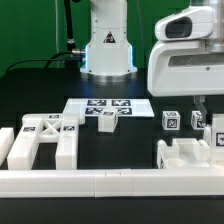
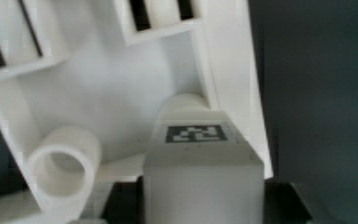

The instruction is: Assemble chair

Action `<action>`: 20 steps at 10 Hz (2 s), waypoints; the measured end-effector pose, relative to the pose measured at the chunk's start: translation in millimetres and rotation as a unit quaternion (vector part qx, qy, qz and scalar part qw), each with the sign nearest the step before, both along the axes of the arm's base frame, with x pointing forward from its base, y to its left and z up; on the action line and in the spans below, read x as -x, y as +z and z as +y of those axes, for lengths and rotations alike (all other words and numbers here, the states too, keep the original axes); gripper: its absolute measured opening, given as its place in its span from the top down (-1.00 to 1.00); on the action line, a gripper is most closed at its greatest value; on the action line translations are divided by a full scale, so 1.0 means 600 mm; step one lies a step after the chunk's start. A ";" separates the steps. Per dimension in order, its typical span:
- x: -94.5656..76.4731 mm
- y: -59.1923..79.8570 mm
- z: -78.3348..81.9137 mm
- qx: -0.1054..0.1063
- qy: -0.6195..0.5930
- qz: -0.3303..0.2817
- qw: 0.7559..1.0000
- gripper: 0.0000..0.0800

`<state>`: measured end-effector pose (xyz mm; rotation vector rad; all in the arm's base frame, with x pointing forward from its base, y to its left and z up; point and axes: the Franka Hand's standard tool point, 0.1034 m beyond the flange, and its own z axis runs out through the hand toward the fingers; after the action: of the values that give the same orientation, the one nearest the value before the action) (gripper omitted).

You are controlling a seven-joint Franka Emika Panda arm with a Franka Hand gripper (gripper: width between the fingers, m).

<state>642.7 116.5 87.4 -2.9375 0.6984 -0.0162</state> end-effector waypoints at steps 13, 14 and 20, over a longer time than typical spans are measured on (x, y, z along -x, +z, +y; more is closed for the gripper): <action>0.006 -0.003 0.006 -0.013 -0.179 0.032 0.983 -0.60; 0.006 -0.003 0.007 -0.011 -0.138 0.027 0.990 -0.60; 0.012 -0.004 0.007 0.030 0.179 0.002 0.983 -0.62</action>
Offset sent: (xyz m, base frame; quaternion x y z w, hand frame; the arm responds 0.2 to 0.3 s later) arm 0.0005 -0.0004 -0.0060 -0.0264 -0.0237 0.2653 0.9635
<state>635.8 120.5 85.1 -3.0736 0.1627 0.0029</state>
